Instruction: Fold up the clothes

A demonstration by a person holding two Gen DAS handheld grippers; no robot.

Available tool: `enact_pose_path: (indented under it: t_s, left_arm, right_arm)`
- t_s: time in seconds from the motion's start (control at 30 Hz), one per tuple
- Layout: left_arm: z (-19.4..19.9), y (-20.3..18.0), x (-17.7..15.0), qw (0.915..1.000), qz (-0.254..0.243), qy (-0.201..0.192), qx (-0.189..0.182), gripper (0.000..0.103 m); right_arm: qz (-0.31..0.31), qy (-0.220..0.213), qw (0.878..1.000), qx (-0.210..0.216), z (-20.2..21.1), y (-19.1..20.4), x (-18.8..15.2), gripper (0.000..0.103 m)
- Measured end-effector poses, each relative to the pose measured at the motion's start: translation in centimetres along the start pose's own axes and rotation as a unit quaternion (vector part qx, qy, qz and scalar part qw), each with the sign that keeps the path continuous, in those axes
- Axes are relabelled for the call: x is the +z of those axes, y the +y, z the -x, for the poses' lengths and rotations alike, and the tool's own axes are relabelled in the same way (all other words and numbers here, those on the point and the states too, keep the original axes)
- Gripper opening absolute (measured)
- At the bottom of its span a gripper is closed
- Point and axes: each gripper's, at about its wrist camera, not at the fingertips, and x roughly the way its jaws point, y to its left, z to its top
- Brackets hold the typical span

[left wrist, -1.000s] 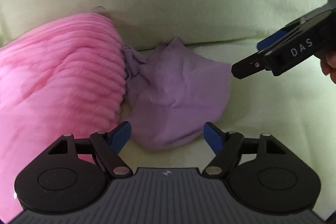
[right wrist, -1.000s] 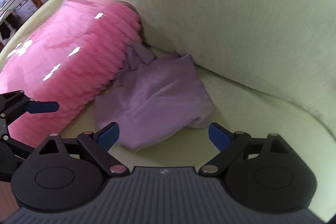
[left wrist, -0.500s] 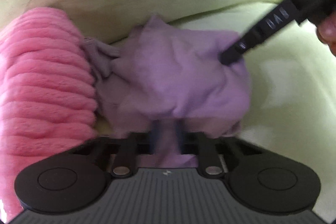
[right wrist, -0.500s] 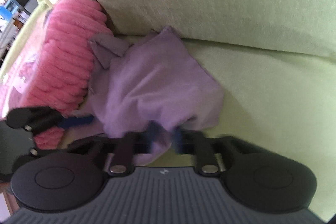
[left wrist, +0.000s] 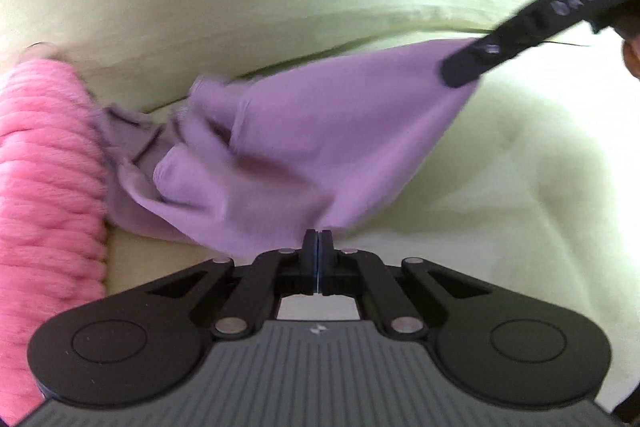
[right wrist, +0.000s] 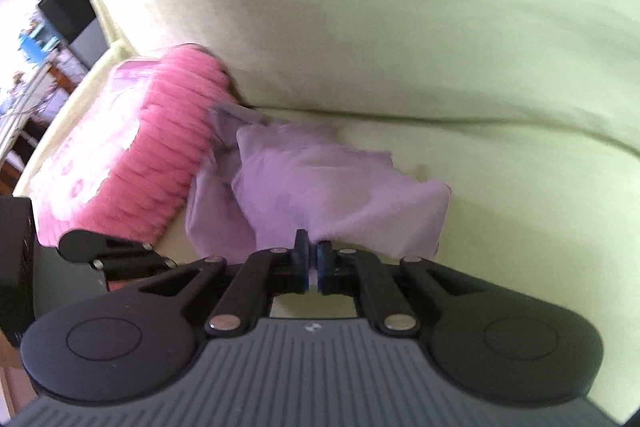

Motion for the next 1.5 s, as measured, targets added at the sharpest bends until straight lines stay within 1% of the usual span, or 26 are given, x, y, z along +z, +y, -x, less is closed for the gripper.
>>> enact_pose_path:
  t_s: [0.13, 0.2, 0.23, 0.3, 0.43, 0.5, 0.63, 0.7, 0.77, 0.83, 0.87, 0.9, 0.93, 0.97, 1.0, 1.07, 1.1, 1.13, 1.2, 1.27, 1.3, 1.33, 1.37, 1.4, 1.43, 1.5]
  left_arm:
    - [-0.4, -2.7, 0.8, 0.9999, -0.006, -0.002, -0.012, 0.0]
    - [-0.7, -4.0, 1.4, 0.9997, -0.008, -0.003, -0.023, 0.0]
    - [-0.8, -4.5, 1.7, 0.9996, -0.009, -0.005, -0.026, 0.0]
    - [-1.2, -6.1, 2.5, 0.9993, -0.017, -0.008, -0.033, 0.0]
    - [-2.5, -9.3, 4.2, 0.9981, -0.036, -0.011, -0.049, 0.0]
    - [-2.8, -11.1, 4.9, 0.9974, -0.045, -0.011, -0.055, 0.0]
    - [-3.9, -14.6, 6.3, 0.9959, -0.06, -0.005, -0.068, 0.0]
    - [-4.7, -16.4, 6.8, 0.995, -0.069, 0.001, -0.073, 0.0]
    - [-5.5, -18.0, 7.2, 0.9939, -0.081, 0.006, -0.075, 0.001]
    - [-6.5, -19.5, 7.4, 0.9923, -0.099, 0.013, -0.074, 0.018]
    - [-6.9, -20.0, 7.5, 0.9919, -0.104, 0.015, -0.072, 0.038]
    - [-7.5, -20.6, 7.6, 0.9916, -0.109, 0.017, -0.068, 0.047]
    - [-8.1, -21.2, 7.8, 0.9915, -0.111, 0.017, -0.066, 0.048]
    - [-8.6, -21.7, 8.0, 0.9912, -0.116, 0.017, -0.063, 0.051]
    - [-8.6, -22.2, 8.1, 0.9909, -0.121, 0.017, -0.056, 0.053]
    - [-8.5, -23.1, 8.2, 0.9902, -0.131, 0.015, -0.044, 0.058]
    - [-8.6, -23.1, 8.0, 0.9899, -0.135, 0.015, -0.04, 0.061]
    - [-8.8, -23.0, 7.9, 0.9895, -0.14, 0.015, -0.033, 0.063]
    - [-9.4, -23.0, 7.3, 0.9884, -0.147, 0.026, -0.026, 0.067]
    - [-10.6, -23.3, 7.3, 0.9866, -0.149, 0.051, -0.042, 0.065]
    - [-11.2, -23.3, 7.4, 0.9849, -0.151, 0.062, -0.057, 0.054]
    - [-11.3, -23.3, 7.6, 0.9831, -0.154, 0.068, -0.071, 0.041]
    - [-11.3, -23.4, 8.0, 0.9821, -0.156, 0.071, -0.079, 0.0]
    - [-10.9, -23.5, 8.0, 0.9813, -0.162, 0.072, -0.073, 0.0]
    - [-10.2, -23.6, 7.5, 0.9804, -0.171, 0.072, -0.065, 0.0]
    - [-9.0, -23.3, 6.7, 0.9816, -0.164, 0.071, -0.068, 0.0]
  right_arm:
    - [-0.034, -0.005, 0.999, -0.034, 3.8, -3.2, -2.7, 0.002]
    - [-0.05, -0.009, 0.997, -0.066, 6.8, -5.5, -4.9, 0.002]
    - [-0.052, -0.009, 0.996, -0.071, 7.3, -6.0, -5.4, 0.002]
    - [-0.061, -0.013, 0.993, -0.101, 9.8, -8.1, -7.4, 0.002]
    - [-0.079, -0.021, 0.988, -0.134, 13.1, -11.0, -9.9, 0.002]
    - [-0.094, -0.026, 0.982, -0.159, 15.6, -13.4, -11.9, 0.002]
    - [-0.108, -0.024, 0.976, -0.188, 18.6, -16.7, -14.6, 0.002]
    - [-0.123, -0.017, 0.971, -0.204, 20.4, -18.9, -16.5, 0.002]
    - [-0.143, -0.007, 0.967, -0.21, 21.9, -20.8, -18.4, 0.002]
    - [-0.167, 0.003, 0.963, -0.213, 23.2, -22.5, -20.4, 0.002]
    - [-0.182, 0.019, 0.961, -0.208, 23.5, -23.6, -21.7, 0.004]
    - [-0.195, 0.032, 0.96, -0.2, 23.7, -24.5, -22.7, 0.007]
    - [-0.199, 0.036, 0.959, -0.197, 23.8, -24.8, -23.0, 0.017]
    - [-0.195, 0.038, 0.959, -0.2, 24.0, -25.0, -23.3, 0.022]
    - [-0.191, 0.04, 0.96, -0.202, 24.1, -25.1, -23.4, 0.022]
    - [-0.15, 0.03, 0.966, -0.21, 24.5, -24.9, -22.5, 0.024]
    - [-0.129, 0.023, 0.969, -0.21, 24.5, -24.9, -22.0, 0.026]
    - [-0.118, 0.02, 0.971, -0.208, 24.6, -24.9, -21.9, 0.031]
    - [-0.076, 0.009, 0.978, -0.192, 24.3, -24.8, -21.0, 0.035]
    - [-0.039, 0.0, 0.984, -0.177, 23.7, -24.7, -19.7, 0.041]
    - [-0.019, -0.005, 0.986, -0.168, 23.1, -24.7, -18.6, 0.043]
    - [0.001, -0.008, 0.987, -0.159, 22.4, -24.5, -17.6, 0.047]
    - [0.022, -0.009, 0.989, -0.148, 21.4, -23.9, -16.5, 0.055]
    - [0.045, -0.011, 0.989, -0.141, 20.2, -23.2, -15.1, 0.058]
    - [0.056, -0.011, 0.989, -0.139, 19.5, -22.8, -14.5, 0.06]
    - [0.092, -0.004, 0.987, -0.133, 17.5, -21.9, -13.0, 0.064]
